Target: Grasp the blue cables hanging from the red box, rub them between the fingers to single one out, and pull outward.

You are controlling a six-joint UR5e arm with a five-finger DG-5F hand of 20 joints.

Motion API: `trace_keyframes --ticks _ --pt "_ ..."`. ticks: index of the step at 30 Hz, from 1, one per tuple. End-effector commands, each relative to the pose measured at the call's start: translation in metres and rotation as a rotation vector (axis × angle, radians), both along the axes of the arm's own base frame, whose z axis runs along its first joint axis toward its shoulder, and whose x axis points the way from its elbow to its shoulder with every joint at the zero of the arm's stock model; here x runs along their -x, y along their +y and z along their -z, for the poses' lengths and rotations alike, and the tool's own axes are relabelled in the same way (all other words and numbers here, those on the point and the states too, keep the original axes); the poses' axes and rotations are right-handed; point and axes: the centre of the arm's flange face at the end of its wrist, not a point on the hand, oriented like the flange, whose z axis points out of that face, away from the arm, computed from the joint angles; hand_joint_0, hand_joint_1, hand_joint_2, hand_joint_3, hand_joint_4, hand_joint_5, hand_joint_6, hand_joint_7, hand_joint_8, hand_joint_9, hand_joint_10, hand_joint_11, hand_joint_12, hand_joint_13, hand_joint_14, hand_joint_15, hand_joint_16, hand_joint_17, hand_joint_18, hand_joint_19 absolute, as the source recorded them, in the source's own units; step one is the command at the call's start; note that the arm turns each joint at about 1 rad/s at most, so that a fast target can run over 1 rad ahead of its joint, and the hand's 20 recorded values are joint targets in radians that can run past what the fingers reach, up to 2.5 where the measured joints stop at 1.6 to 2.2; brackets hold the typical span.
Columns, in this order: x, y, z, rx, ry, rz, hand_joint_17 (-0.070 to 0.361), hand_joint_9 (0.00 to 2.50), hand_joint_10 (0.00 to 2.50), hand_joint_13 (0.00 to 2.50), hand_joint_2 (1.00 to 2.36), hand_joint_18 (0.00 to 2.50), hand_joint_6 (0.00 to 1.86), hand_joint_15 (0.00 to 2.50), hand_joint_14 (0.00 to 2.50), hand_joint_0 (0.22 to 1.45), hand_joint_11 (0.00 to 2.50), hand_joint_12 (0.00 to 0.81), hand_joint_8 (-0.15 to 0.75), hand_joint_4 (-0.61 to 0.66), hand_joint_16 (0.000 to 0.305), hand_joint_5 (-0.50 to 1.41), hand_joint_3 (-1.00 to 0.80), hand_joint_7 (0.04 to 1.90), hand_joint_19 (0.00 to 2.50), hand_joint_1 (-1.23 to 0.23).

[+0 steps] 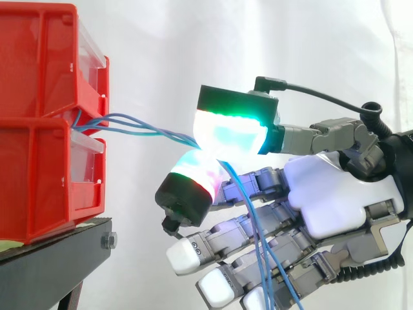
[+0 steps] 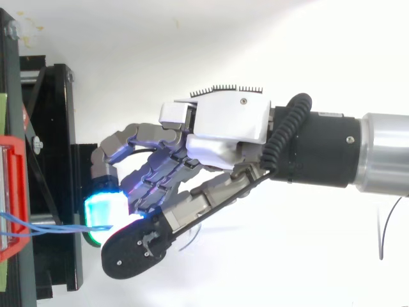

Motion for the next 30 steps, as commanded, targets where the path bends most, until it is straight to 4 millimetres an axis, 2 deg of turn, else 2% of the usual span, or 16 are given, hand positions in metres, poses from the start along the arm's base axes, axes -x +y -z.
trace_keyframes --ticks 1,2,4,7,9,11,14,16,21,26,30 --pt "0.0 -0.0016 0.0005 -0.001 0.001 0.002 0.09 0.72 0.01 0.73 1.02 0.67 0.9 0.49 0.02 0.72 0.29 0.329 0.204 -0.21 0.04 -0.2 -0.12 1.29 0.57 -0.86" --pt "0.0 -0.0016 0.0005 -0.001 0.001 0.002 0.095 0.72 0.01 0.73 1.01 0.68 0.91 0.49 0.02 0.7 0.28 0.341 0.214 -0.19 0.042 -0.2 -0.1 1.18 0.56 -0.85" --pt "0.0002 -0.0016 -0.0006 -0.001 -0.001 0.002 0.103 0.72 0.01 0.74 1.01 0.7 0.91 0.49 0.02 0.67 0.26 0.363 0.229 -0.16 0.046 -0.2 -0.07 1.07 0.54 -0.84" --pt "0.0 -0.0016 0.0005 -0.001 0.001 0.002 0.113 0.73 0.01 0.75 1.0 0.71 0.89 0.49 0.02 0.65 0.25 0.385 0.242 -0.1 0.05 -0.19 -0.06 1.02 0.54 -0.82" --pt "0.0002 -0.0016 -0.0006 -0.001 -0.001 0.002 0.118 0.72 0.01 0.75 1.0 0.71 0.88 0.49 0.02 0.62 0.25 0.394 0.256 -0.01 0.052 -0.19 -0.09 0.98 0.54 -0.79" --pt "0.0 -0.0016 0.0005 -0.001 0.001 0.002 0.112 0.7 0.01 0.73 1.01 0.67 0.85 0.5 0.02 0.56 0.27 0.384 0.254 0.03 0.05 -0.18 -0.21 0.91 0.57 -0.73" --pt "0.0 -0.0016 0.0005 -0.001 0.001 0.002 0.104 0.69 0.01 0.71 1.01 0.63 0.83 0.51 0.02 0.53 0.29 0.368 0.242 0.04 0.046 -0.18 -0.36 0.98 0.58 -0.72" --pt "0.0002 -0.0016 -0.0006 -0.001 -0.001 0.002 0.104 0.69 0.01 0.71 1.01 0.64 0.83 0.51 0.02 0.53 0.29 0.37 0.246 0.04 0.046 -0.18 -0.39 1.0 0.58 -0.72" --pt "0.0 -0.0016 0.0005 0.0 0.001 0.002 0.103 0.69 0.01 0.72 1.01 0.64 0.84 0.51 0.02 0.55 0.31 0.366 0.248 0.05 0.046 -0.18 -0.35 1.02 0.59 -0.75" --pt "0.0002 -0.0016 -0.0006 0.0 -0.001 0.002 0.099 0.7 0.01 0.72 1.02 0.65 0.85 0.51 0.02 0.61 0.33 0.362 0.247 0.03 0.044 -0.18 -0.2 1.08 0.58 -0.79" --pt "0.0002 -0.0028 -0.0006 0.0 -0.001 0.004 0.099 0.67 0.01 0.72 1.02 0.66 0.88 0.51 0.02 0.66 0.33 0.362 0.245 0.01 0.044 -0.19 -0.2 1.01 0.54 -0.86"
